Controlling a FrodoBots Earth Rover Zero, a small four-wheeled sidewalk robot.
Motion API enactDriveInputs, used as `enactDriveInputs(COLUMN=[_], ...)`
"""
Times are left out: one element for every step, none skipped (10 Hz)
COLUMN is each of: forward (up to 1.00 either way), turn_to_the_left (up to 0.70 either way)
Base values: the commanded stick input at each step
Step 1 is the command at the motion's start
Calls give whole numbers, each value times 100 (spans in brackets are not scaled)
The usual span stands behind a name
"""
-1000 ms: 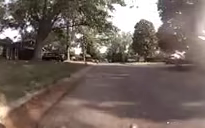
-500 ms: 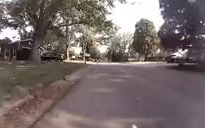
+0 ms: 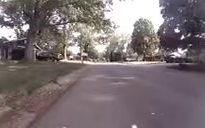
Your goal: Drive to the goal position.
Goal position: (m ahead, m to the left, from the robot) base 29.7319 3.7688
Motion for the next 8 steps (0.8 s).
enactDriveInputs(forward=[100,100,100,100,100,100,100,100], turn_to_the_left=[0,0,0,0,0,1,2,2])
